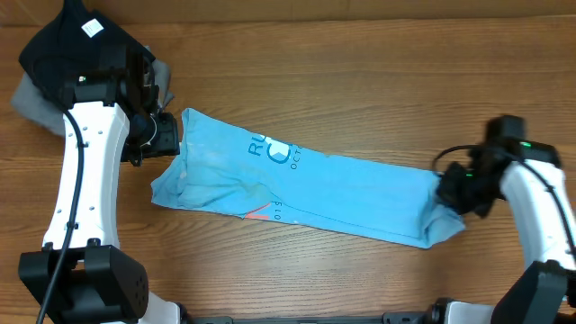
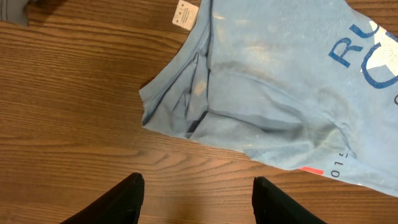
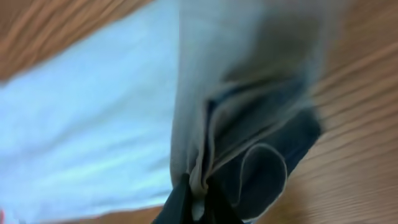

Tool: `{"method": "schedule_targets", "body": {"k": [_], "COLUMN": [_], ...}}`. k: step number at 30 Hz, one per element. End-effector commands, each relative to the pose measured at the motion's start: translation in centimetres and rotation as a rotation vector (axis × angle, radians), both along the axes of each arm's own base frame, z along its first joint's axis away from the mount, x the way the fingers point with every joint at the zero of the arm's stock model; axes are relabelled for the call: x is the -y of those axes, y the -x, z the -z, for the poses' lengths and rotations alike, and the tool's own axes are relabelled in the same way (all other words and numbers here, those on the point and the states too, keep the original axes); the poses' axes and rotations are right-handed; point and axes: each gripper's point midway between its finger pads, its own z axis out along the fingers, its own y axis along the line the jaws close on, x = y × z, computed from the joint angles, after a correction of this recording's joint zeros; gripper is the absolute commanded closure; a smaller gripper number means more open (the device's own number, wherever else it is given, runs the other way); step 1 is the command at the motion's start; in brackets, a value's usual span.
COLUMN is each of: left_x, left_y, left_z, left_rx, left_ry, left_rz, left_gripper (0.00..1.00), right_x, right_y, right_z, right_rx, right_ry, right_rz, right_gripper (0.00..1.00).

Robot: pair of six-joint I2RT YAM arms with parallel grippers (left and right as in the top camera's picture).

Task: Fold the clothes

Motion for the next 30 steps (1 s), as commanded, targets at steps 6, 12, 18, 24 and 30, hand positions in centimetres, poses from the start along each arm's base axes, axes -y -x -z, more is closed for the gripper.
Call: {"method": "schedule_targets", "body": {"k": [6, 12, 18, 24, 30], "left_x": [-0.2, -0.2, -0.2, -0.3, -0.3], "left_y": [-0.2, -0.2, -0.2, -0.4, -0.7], "left_z": [-1.1, -1.1, -1.1, -1.1, -1.1], "left_rx": [0.039, 0.038, 0.038, 0.044, 0.057], "left_ry": [-0.01, -0.01, -0.01, -0.011, -0.012], "left_rz": [0.008, 0.008, 0.008, 0.008, 0.008], "left_gripper": [0.41, 0.4, 0.4, 0.39, 0.39], "right_x": [-7.5, -8.1, -2.0, 3.7, 3.7], "right_y": [-0.2, -0.5, -2.5, -2.6, -1.1], "right_z": [-0.7, -1.4, -1.6, -0.6, 2.6], "right_rx": [0.032, 0.056, 0.094, 0.094, 0.028], "right_ry": [0.001, 0.033, 0.126, 0.097, 0.001], "right_rz": [-0.224, -0.262, -0.062, 0.124, 0.137], "right_gripper": [0.64, 0.42, 0.23, 0.2, 0.24]}}
